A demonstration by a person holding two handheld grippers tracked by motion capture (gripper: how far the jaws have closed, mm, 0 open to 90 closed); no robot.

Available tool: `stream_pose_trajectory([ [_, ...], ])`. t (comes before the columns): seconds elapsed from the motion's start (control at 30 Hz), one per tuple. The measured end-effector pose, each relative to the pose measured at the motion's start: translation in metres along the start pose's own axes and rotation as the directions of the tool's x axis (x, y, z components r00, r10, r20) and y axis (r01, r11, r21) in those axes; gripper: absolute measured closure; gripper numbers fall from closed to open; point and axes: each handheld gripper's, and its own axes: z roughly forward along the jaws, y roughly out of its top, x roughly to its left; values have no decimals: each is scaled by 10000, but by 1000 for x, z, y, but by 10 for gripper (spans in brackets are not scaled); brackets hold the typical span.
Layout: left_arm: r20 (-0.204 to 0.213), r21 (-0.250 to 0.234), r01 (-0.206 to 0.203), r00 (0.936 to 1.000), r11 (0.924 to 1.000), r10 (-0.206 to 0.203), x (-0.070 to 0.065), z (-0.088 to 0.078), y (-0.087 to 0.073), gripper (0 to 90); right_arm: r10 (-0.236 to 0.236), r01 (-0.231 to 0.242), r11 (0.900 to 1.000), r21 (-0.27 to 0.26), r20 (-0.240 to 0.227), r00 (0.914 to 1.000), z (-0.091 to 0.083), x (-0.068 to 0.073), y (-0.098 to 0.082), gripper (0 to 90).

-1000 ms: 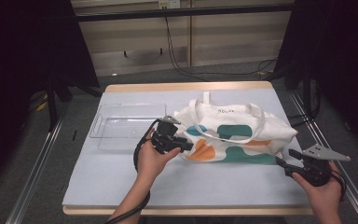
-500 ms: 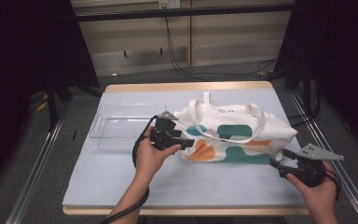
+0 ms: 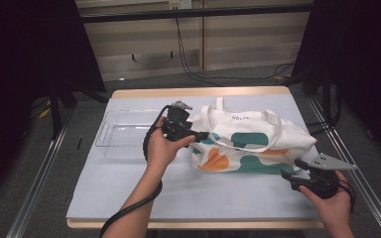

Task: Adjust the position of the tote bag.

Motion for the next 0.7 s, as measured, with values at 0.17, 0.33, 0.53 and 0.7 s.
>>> stream_pose_trajectory([
  [0.17, -30, -159, 324, 9995, 9993, -325, 6, 6, 13, 188, -39, 39, 10000, 10, -76, 10000, 2, 2, 0, 345],
  [0.33, -35, -227, 350, 9994, 9991, -351, 10, 10, 23, 205, -70, 70, 10000, 57, -136, 9999, 4, 3, -1, 339],
  [0.53, -393, 7, 478, 9981, 9989, -478, 16, 26, 42, 229, -100, 101, 9999, 53, -144, 9998, 5, 3, 0, 334],
  [0.7, -633, 121, 710, 9955, 9974, -701, 21, 40, 47, 233, -106, 107, 9999, 54, -164, 9998, 6, 4, 0, 332],
])
